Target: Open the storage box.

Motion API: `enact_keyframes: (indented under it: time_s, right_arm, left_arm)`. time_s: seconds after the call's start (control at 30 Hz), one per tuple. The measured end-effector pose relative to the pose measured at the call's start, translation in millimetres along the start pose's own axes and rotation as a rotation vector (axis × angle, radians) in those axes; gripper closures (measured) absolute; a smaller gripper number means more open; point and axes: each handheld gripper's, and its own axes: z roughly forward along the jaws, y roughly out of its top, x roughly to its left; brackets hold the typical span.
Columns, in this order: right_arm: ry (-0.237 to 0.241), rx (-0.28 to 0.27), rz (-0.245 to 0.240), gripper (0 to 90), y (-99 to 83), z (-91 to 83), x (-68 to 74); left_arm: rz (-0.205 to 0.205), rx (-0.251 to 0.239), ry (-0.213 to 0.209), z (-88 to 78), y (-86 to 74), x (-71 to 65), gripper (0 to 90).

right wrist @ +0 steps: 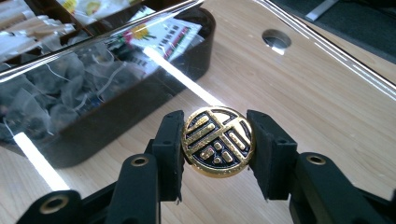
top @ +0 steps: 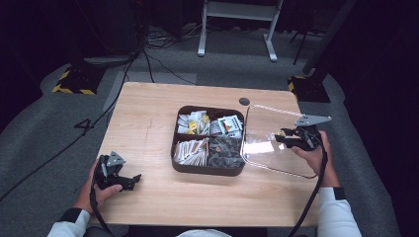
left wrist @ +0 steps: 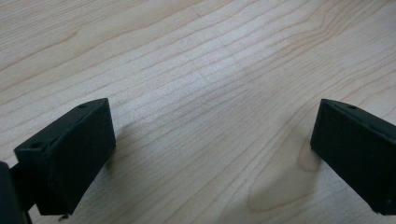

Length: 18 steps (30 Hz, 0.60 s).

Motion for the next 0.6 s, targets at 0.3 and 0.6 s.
enact_keyframes:
  time_s: [0.3, 0.6]
  right_arm:
    - [-0.012, 0.030, 0.013, 59.0, -20.1, -4.4, -12.5]
    - [-0.015, 0.057, 0.016, 59.1, -30.3, 0.3, -21.4]
  left_arm:
    - [0.001, 0.002, -0.001, -0.1, 0.1, 0.2, 0.1]
    - [0.001, 0.002, -0.001, -0.1, 0.1, 0.1, 0.1]
